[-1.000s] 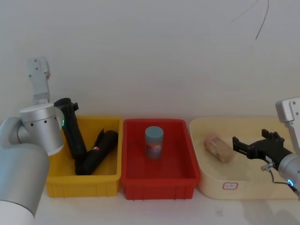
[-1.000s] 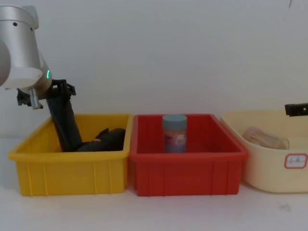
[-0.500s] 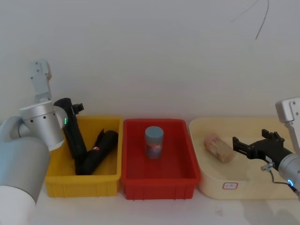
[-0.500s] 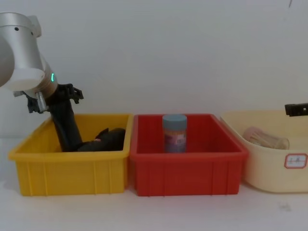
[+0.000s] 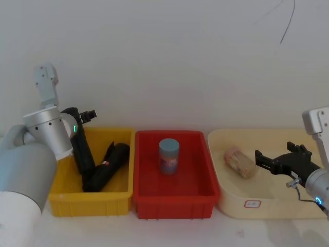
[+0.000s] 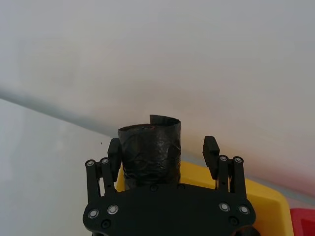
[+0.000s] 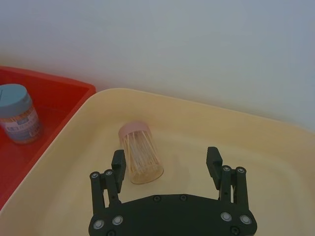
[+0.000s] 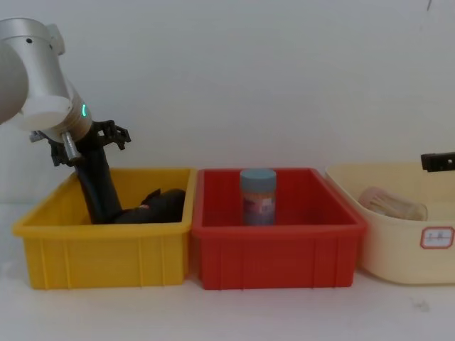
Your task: Pick up the garbage bag with the one hand and transfer it to the other hand.
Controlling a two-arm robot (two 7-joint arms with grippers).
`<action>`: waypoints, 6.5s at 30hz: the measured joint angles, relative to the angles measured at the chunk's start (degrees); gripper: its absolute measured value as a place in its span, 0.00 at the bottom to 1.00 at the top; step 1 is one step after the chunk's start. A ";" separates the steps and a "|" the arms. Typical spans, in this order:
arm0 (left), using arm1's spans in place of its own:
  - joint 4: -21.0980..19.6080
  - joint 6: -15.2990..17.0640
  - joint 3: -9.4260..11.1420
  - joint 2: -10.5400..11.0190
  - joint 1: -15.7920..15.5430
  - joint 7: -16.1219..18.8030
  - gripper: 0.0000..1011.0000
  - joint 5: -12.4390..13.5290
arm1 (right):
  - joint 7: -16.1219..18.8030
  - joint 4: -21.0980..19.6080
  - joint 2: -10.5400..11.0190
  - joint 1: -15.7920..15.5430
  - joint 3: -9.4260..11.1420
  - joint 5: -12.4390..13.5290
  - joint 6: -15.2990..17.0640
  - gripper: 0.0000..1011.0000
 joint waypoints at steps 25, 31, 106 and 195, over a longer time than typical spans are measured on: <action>1.76 -0.95 -0.87 -0.21 -1.46 0.01 0.56 0.04 | 0.00 0.00 0.00 0.00 -0.01 0.00 0.00 0.99; 1.87 -1.02 -0.91 -0.24 -1.54 0.01 0.53 0.07 | 0.00 0.00 0.00 0.00 0.00 0.00 0.00 0.99; -6.11 4.66 -1.88 0.18 -1.66 -10.24 0.53 -3.82 | 0.00 0.00 0.00 0.00 0.00 0.00 0.00 0.99; -3.89 -8.89 15.56 3.20 -5.50 -51.36 0.53 -6.28 | 28.72 19.44 -1.51 20.03 -5.31 13.67 -6.20 0.99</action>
